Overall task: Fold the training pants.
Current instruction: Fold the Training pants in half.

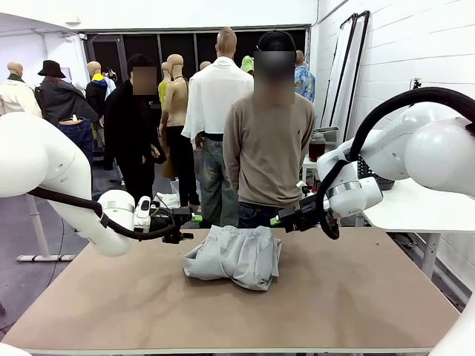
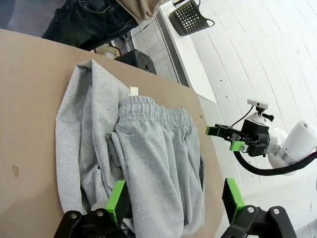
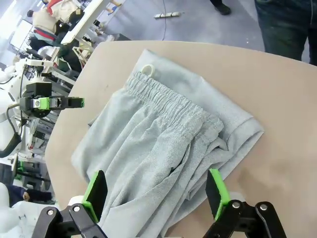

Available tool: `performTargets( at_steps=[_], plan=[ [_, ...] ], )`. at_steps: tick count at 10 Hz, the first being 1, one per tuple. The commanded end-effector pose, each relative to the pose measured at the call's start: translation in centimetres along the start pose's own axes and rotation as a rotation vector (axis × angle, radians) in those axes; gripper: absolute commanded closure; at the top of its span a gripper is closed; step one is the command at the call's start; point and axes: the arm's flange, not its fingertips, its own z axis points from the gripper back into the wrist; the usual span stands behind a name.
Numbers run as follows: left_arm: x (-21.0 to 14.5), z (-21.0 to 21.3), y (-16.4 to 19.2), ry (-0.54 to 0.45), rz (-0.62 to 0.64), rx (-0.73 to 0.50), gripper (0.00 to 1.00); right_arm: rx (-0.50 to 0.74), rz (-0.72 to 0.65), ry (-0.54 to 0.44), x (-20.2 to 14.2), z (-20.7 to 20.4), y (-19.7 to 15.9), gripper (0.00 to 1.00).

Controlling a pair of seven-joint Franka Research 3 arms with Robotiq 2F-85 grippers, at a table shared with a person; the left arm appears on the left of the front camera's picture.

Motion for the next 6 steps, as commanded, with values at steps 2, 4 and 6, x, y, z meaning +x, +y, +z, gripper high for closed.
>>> performTargets(
  at_steps=[2, 4, 6],
  plan=[
    [-0.10, -0.03, 0.09, 0.001, 0.003, -0.006, 0.00, -0.001, 0.000, 0.000, 0.06, -0.12, 0.00, 0.00],
    [-0.10, -0.03, 0.09, 0.001, 0.003, -0.006, 0.00, -0.001, 0.000, 0.000, 0.06, -0.12, 0.00, 0.00],
    [-0.10, -0.03, 0.09, 0.001, 0.003, -0.006, 0.00, -0.001, 0.000, 0.000, 0.06, -0.12, 0.00, 0.00]
  ],
)
